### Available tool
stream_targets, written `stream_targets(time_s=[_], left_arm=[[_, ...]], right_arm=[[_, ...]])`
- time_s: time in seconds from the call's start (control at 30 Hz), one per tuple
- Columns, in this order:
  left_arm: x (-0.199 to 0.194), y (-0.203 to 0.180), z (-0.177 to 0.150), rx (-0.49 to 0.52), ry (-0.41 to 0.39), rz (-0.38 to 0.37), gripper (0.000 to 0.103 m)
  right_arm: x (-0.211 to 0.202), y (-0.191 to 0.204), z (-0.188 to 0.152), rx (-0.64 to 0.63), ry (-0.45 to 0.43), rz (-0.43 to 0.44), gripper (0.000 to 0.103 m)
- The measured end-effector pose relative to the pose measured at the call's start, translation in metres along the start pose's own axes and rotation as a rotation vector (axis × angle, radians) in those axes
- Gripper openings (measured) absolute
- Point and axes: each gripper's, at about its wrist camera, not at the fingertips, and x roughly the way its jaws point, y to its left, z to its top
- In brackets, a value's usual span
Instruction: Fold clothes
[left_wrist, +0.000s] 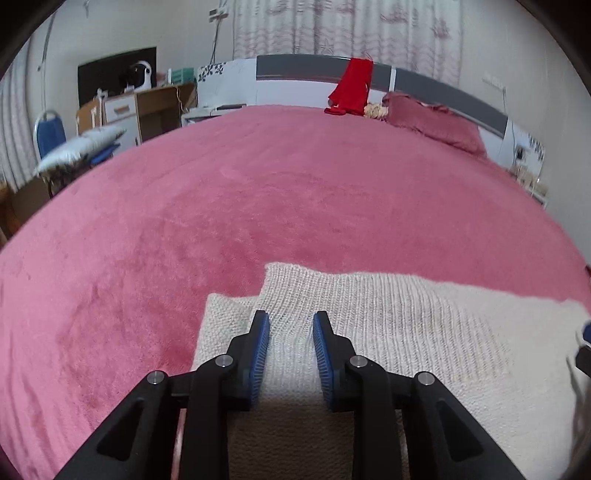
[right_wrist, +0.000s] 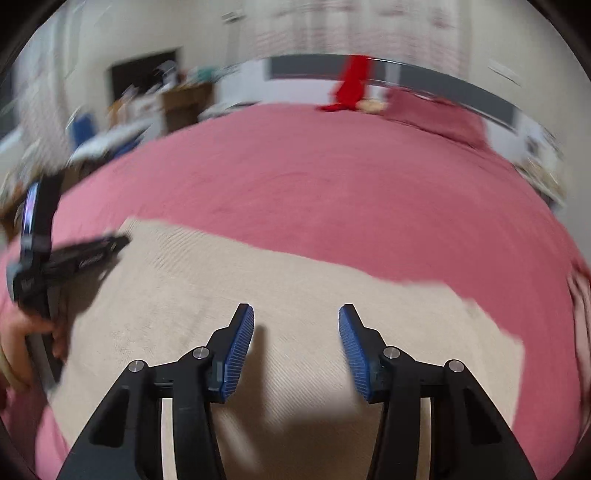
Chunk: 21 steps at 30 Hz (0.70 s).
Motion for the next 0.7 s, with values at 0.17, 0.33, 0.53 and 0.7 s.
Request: stream_targets(time_s=[0.17,0.33,0.53,0.7], left_arm=[[0.014,0.012,0.004,-0.037,-0.001,-0.046,0.025],[0.023,0.016,0.005,-0.050,0.001,-0.065,0.025],[0.022,0.015,0.005,-0.043,0.004,-0.057,0.025],[0.021,0.013,0.005,-0.036,0.003,-0.048,0.025]], right_arm=[[0.034,-0.049,0.004,0.038,0.098,-0.026,0.045],[0.025,-0.113,-0.007,0.194,0.102,-0.173,0.044],[-0.014,-0.156,-0.015,0.387,0.002,-0.265,0.044],[-0.056,-0.064,-0.022,0.225,-0.087,-0.059,0.045]])
